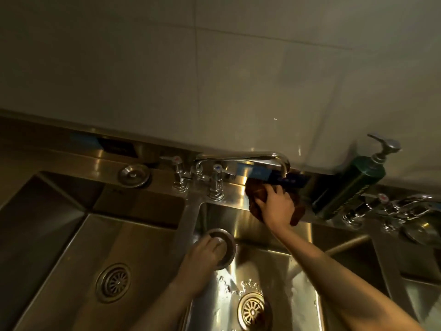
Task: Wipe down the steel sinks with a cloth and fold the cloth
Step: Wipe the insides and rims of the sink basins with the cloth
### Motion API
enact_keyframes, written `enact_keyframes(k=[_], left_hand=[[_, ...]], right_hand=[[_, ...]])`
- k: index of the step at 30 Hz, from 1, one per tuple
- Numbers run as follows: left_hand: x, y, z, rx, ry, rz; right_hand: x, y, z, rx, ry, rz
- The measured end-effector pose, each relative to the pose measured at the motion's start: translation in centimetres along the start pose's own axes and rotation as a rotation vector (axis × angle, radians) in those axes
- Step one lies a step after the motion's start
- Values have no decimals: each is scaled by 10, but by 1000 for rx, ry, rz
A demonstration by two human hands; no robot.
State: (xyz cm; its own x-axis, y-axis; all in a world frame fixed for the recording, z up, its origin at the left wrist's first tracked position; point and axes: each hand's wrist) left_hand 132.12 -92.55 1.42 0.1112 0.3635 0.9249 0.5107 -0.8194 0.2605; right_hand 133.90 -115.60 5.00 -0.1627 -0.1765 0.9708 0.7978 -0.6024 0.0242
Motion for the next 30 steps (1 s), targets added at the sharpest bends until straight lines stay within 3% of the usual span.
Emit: enact_keyframes(k=[6,10,15,19,26,30], left_hand=[[17,-30,4,189,-125,38],[23,-26,0,187,-157,-41],[30,-18,-3,173,-202,-43],[25,-22,-4,158,-201,-34],[14,-51,-6,135,-209,74],[15,-44,1,134,-179,81]], right_hand=[[-15,1,41,24,-14,-10],[-17,0,55,193,22,76],[2,-1,14,457,-45,214],[9,-2,-8,406,13,216],[-17,-11,61,465,143,218],[-15,-10,34,609,57,243]])
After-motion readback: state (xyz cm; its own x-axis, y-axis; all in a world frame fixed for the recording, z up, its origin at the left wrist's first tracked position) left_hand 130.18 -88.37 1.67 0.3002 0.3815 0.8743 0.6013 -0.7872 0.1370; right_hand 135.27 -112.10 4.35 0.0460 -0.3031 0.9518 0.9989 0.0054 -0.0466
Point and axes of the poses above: each hand's wrist, its own y-axis towards the middle knuckle, its own x-axis out of the back of the hand, z = x × y, and after that the axes turned 3 degrees about -x, right-handed
